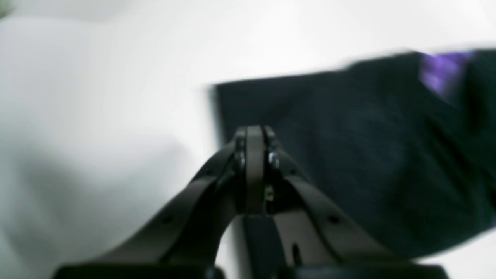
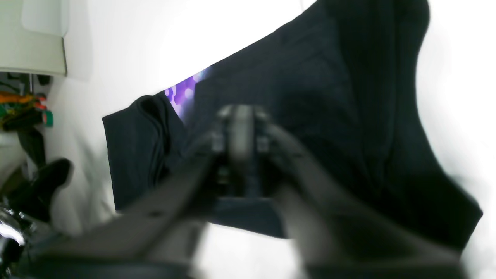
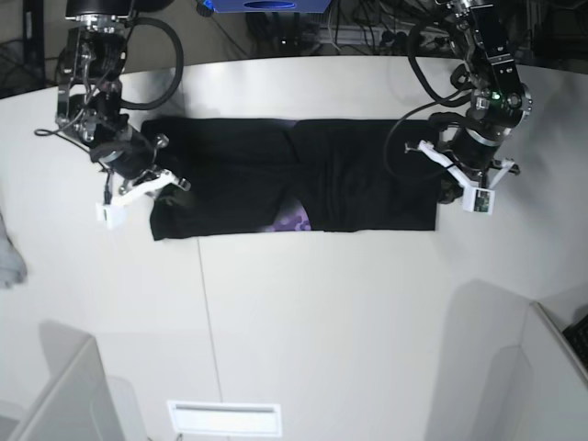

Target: Fold the T-shirt properly

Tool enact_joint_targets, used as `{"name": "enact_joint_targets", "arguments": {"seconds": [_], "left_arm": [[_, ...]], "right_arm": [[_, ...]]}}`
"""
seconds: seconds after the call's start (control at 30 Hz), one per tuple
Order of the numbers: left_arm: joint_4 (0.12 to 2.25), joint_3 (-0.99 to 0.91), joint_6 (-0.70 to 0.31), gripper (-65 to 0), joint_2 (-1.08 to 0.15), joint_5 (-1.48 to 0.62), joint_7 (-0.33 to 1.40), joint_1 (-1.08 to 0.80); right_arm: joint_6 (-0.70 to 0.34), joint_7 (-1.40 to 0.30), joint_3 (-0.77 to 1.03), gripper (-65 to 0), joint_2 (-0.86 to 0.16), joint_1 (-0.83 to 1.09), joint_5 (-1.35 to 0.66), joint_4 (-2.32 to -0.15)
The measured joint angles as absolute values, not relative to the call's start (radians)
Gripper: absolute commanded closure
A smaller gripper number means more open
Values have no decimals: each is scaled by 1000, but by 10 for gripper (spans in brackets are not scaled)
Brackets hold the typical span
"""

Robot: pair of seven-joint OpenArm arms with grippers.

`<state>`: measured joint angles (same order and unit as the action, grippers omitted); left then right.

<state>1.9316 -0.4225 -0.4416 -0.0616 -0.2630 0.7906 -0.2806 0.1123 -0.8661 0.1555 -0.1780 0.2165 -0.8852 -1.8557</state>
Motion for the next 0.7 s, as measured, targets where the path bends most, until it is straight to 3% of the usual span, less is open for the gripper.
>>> {"name": "enact_joint_targets", "arguments": {"seconds": [0.07,0.13,0.23,0.43,0.6,0.7], "left_arm": [[1932,-495,-443,0,-57,-270,792,-293],[1931,-569,-444,0,-60,-268,796,-302],[1931,-660,-445,0,-76,-263,794,-319],[1893,-773,-597,0,-86,-258,790,-318],[1889,-784,-604,0,-83,-260,789,-319],[1889,-784,-611,0,-84,-258,789,-319]], "right_arm": [[112,-882,155,-426,-177,204,-887,-1855],[112,-881,157,-488,-176,195,-889,-1855],[112,-891,209,-477,-168,198,-892,-1847],[112,-884,277,-468,-202,175,-887,-1704],[103,-859,215,-468,-232,152,-860,-1615],[27,-860,194,-468,-234,152,-858,-1612]]}}
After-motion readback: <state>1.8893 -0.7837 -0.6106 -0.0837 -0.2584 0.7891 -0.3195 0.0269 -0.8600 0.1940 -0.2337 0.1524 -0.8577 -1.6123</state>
